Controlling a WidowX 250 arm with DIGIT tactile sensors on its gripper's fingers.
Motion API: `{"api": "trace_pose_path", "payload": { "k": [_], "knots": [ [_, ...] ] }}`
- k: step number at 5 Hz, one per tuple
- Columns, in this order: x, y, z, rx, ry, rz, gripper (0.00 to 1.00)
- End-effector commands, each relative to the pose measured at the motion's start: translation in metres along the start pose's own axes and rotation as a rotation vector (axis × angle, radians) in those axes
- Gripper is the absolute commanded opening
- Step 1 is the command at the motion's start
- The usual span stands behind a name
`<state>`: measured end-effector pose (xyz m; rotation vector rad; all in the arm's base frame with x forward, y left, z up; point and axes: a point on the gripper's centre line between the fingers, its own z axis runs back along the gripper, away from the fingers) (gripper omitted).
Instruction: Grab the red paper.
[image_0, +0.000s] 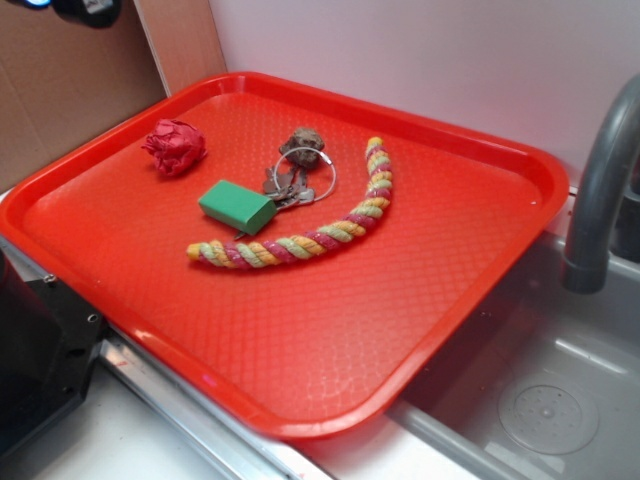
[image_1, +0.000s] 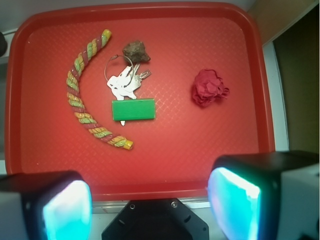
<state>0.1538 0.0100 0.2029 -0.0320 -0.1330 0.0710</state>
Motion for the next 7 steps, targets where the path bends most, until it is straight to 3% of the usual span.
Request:
{"api": "trace_pose_path", "payload": {
  "k": [1,2,4,5,6,7],
  "knots": [
    [0.037,0.061,-0.046,-0.052,0.005,0.355,1.00],
    [0.044,0.068,-0.082,-0.032,0.043,0.396,1.00],
    [0.065,0.096,-0.133,0.109,0.021,0.407,1.00],
    [0.074,0.112,-0.151,0.124,0.019,0.374,1.00],
    [0.084,0.118,-0.157,0.078,0.049,0.385,1.00],
    [0.092,0.116,-0.163,0.090,0.056,0.386,1.00]
  ]
}}
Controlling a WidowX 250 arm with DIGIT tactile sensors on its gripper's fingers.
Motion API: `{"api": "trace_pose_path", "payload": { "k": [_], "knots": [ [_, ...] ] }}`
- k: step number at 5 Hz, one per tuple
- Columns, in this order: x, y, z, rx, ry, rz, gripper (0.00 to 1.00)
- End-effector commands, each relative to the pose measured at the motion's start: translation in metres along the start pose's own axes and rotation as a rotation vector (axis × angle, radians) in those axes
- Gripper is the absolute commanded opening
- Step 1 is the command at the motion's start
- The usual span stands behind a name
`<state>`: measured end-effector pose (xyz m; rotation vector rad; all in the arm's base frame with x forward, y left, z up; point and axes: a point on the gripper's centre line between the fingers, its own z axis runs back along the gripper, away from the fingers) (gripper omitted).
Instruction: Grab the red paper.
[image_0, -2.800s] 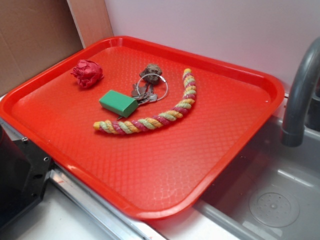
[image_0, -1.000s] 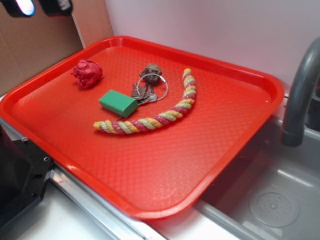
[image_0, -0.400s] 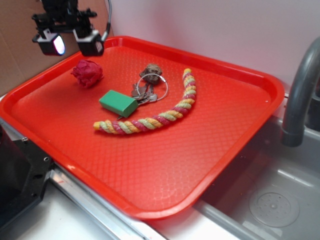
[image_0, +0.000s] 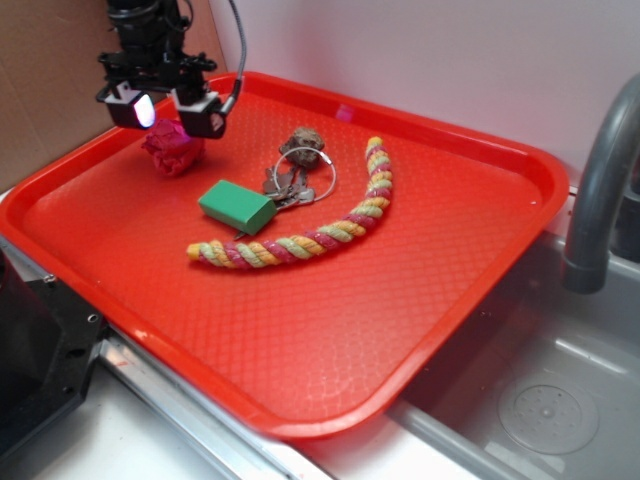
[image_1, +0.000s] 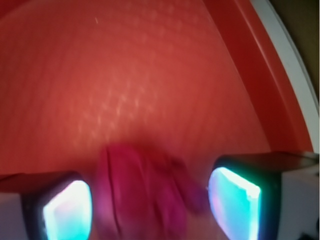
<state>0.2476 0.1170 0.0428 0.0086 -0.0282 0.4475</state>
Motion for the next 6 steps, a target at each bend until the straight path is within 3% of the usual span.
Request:
{"api": "trace_pose_path", "payload": {
  "k": [1,2,3,5,6],
  "knots": [
    [0.012,0.004,-0.006,0.030,-0.094,0.011,1.00],
    [-0.010,-0.001,-0.019,0.049,-0.102,-0.046,1.00],
    [-0.024,-0.004,-0.023,0.074,-0.084,-0.057,0.00],
    [-0.036,-0.005,-0.011,0.061,-0.083,-0.071,0.00],
    [-0.035,-0.004,0.016,0.017,-0.099,-0.067,0.75]
  ]
}}
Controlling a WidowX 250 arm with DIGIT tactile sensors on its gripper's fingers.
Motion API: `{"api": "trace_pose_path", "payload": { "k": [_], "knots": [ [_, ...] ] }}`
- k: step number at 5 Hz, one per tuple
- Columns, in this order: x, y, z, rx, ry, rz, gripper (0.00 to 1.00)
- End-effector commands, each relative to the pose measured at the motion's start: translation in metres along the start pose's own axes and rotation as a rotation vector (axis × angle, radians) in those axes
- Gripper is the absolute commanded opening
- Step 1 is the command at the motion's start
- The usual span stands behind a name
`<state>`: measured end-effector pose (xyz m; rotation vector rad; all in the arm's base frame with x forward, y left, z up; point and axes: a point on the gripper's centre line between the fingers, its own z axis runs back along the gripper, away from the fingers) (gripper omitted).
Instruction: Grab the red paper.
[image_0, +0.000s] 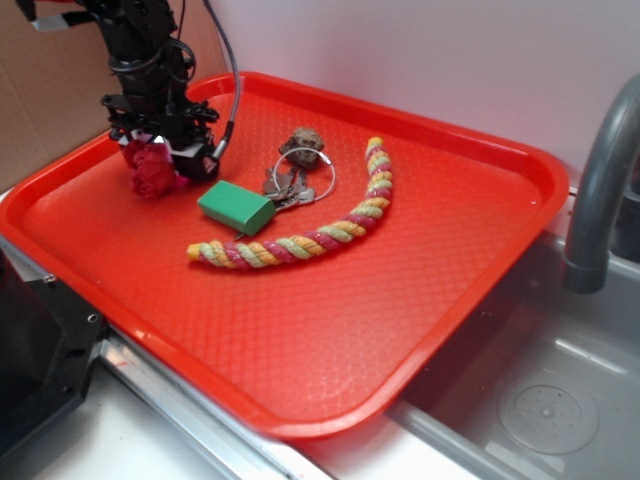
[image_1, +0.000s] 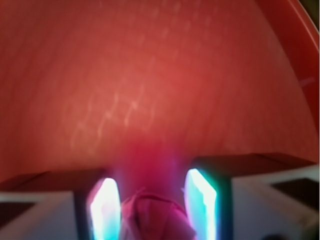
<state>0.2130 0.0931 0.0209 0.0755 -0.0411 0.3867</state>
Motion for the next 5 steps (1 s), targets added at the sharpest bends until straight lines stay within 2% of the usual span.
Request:
{"api": "trace_pose_path", "payload": {
  "k": [1,3,5],
  "knots": [
    [0.009,0.005,0.060,-0.075,-0.087,-0.001,1.00],
    [-0.011,0.001,0.101,-0.127,-0.170,-0.003,1.00],
    [-0.023,-0.006,0.091,-0.120,-0.146,-0.039,1.00]
  ]
}}
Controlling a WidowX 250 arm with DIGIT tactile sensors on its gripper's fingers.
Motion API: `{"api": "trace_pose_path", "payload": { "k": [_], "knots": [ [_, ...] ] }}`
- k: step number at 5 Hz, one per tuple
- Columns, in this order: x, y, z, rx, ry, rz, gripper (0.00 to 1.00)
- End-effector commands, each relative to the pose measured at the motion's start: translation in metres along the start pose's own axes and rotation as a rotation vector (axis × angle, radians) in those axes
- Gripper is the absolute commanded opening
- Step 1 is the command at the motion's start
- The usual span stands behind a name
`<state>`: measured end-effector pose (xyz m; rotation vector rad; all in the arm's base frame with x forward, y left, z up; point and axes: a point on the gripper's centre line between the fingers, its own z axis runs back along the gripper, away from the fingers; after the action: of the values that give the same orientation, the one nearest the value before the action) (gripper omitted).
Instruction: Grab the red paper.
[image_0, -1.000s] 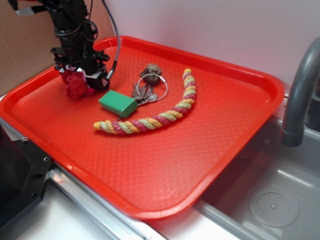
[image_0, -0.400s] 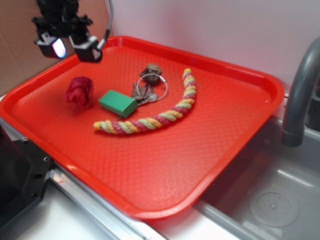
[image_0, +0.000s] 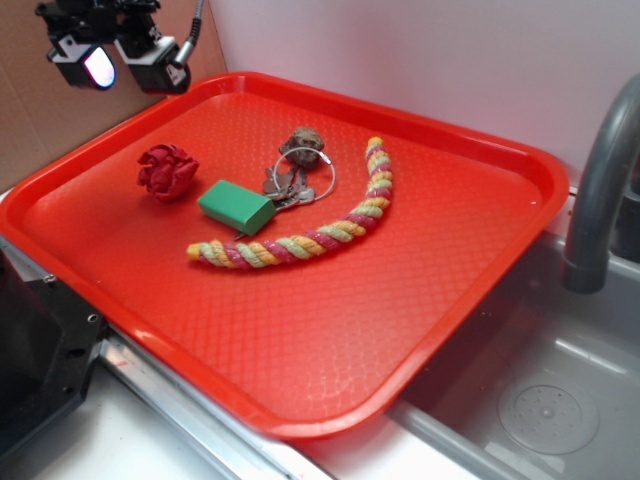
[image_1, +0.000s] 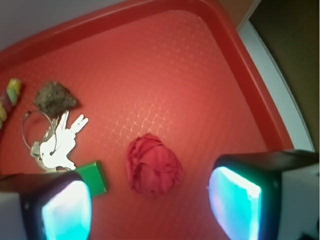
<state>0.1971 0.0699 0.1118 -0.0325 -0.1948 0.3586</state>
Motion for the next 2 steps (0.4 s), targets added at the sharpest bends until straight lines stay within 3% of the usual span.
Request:
{"api": "trace_pose_path", "payload": {
  "k": [1,2],
  "knots": [
    [-0.0141,-0.0002,-0.0091,-0.006,0.033,-0.055,1.00],
    [-0.0153,-0.0068,-0.0115,-0.015,0.036,-0.075,1.00]
  ]
}}
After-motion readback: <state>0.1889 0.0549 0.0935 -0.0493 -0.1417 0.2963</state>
